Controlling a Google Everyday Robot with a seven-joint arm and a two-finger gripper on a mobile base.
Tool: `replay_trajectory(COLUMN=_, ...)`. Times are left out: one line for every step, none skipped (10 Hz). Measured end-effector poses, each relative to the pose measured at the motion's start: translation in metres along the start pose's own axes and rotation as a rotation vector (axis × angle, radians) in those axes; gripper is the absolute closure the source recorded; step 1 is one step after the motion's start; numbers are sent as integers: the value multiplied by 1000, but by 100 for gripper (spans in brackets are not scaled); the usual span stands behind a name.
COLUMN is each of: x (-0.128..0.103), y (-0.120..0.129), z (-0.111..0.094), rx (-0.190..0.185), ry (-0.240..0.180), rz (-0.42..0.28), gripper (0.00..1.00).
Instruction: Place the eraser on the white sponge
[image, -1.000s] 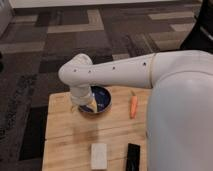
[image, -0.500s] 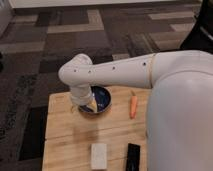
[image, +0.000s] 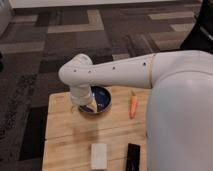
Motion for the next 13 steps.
replay_trajectory(x=0, y=0, z=0, rx=0, ry=0, rz=0, gripper=35)
replay_trajectory(x=0, y=0, z=0, rx=0, ry=0, rz=0, gripper=35)
replay_trajectory(x=0, y=0, z=0, rx=0, ry=0, rz=0, gripper=35)
replay_trajectory(x=0, y=0, z=0, rx=0, ry=0, rz=0, gripper=35)
replay_trajectory(x=0, y=0, z=0, rx=0, ry=0, rz=0, gripper=35)
replay_trajectory(x=0, y=0, z=0, rx=0, ry=0, rz=0, gripper=35)
replay_trajectory(x=0, y=0, z=0, rx=0, ry=0, rz=0, gripper=35)
replay_trajectory(x=1, y=-2, z=-1, rx=3, ry=-4, rz=8, gripper=35)
replay_trajectory(x=1, y=-3, z=-2, rx=6, ry=-9, rz=16, gripper=35)
replay_trajectory(x=5, y=-7, z=-7, rx=4, ry=-26, rz=45, gripper=35)
replay_trajectory(x=11, y=-8, z=-9, rx=-6, ry=-35, rz=68, gripper=35)
replay_trajectory(x=18, y=-15, z=-7, rx=-21, ry=-34, rz=95, gripper=35)
replay_trajectory(x=27, y=-28, z=-2, rx=-55, ry=-23, rz=135, gripper=35)
